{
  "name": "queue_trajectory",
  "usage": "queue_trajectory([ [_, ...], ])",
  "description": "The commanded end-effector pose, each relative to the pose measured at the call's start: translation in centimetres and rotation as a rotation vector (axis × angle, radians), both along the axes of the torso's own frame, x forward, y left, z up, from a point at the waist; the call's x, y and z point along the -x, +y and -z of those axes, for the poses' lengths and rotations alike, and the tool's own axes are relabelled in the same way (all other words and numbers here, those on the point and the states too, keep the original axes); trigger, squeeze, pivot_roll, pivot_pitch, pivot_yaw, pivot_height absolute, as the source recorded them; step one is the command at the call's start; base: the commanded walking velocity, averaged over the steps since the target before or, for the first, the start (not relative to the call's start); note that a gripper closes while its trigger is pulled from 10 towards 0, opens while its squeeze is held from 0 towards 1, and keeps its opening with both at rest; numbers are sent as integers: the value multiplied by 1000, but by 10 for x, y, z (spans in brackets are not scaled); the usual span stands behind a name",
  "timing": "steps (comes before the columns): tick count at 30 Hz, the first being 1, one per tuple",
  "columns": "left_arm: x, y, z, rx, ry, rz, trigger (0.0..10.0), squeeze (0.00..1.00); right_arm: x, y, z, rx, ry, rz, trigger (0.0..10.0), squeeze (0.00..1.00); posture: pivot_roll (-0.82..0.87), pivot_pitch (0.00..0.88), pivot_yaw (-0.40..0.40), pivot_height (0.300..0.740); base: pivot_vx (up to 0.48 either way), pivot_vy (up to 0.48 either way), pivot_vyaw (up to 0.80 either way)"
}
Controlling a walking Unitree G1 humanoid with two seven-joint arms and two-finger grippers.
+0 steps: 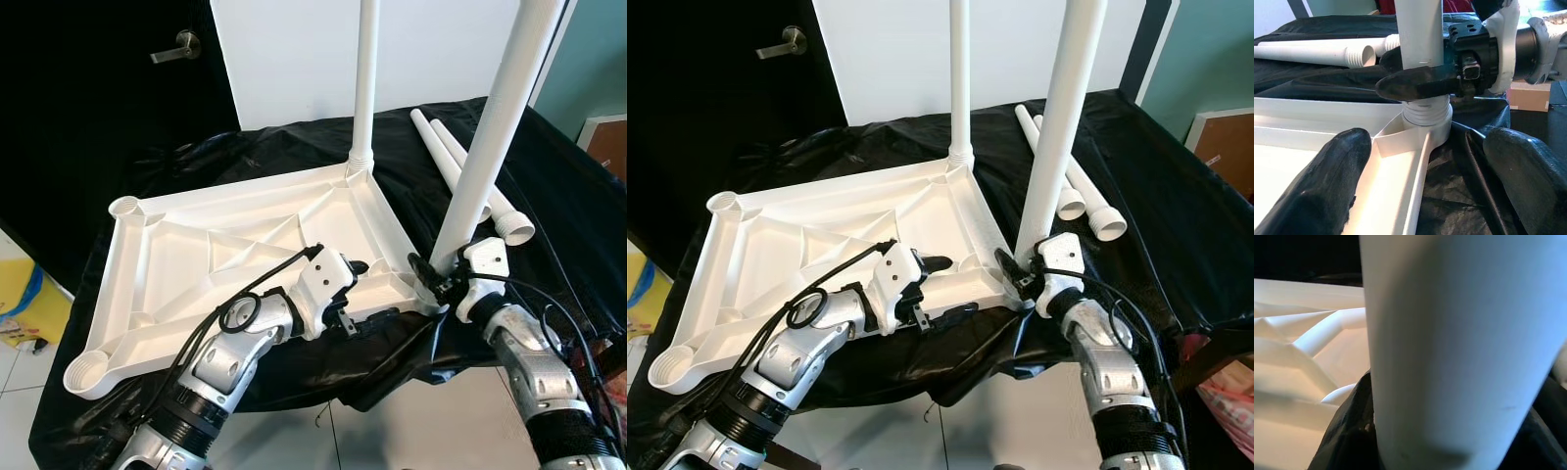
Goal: Building children table
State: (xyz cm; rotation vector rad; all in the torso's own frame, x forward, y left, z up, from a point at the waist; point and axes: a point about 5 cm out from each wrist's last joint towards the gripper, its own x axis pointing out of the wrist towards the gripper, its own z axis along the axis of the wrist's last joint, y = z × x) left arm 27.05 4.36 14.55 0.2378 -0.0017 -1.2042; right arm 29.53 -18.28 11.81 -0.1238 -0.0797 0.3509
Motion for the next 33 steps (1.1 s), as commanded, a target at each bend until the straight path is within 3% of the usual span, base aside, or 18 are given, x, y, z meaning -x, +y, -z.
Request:
queue_trajectory([
  [1,-1,0,0,-20,-5,36,10000,0,3,-1,11,5,50,28,10000,0,-181,0,62,740,0,0,0],
  [9,-4,-1,-2,-22,-12,42,10000,0,2,3,10,-47,41,246,10000,0,-192,0,71,740,0,0,0],
  [11,-3,-2,-1,-22,-11,46,10000,0,3,6,12,-93,45,424,10000,0,-193,0,69,740,0,0,0],
  [13,-3,-2,-1,-22,-11,46,10000,0,3,6,12,-93,45,424,10000,0,-193,0,69,740,0,0,0],
  [15,-3,-3,-1,-20,-11,48,10000,0,3,18,16,-140,66,512,10000,0,-192,0,69,740,0,0,0],
  [16,-3,-3,-1,-20,-11,48,10000,0,3,18,16,-140,66,512,10000,0,-192,0,69,740,0,0,0],
  [18,-2,-5,-2,-15,-12,50,10000,0,3,40,16,-177,80,446,10000,0,-192,0,74,740,0,0,0],
  [21,-3,-5,-2,-13,-10,54,10000,0,2,47,12,-185,65,397,10000,0,-191,0,69,740,0,0,0],
  [33,-3,-5,-3,-4,-19,37,10000,0,1,43,6,-158,47,423,10000,0,-175,0,55,740,0,0,0],
])
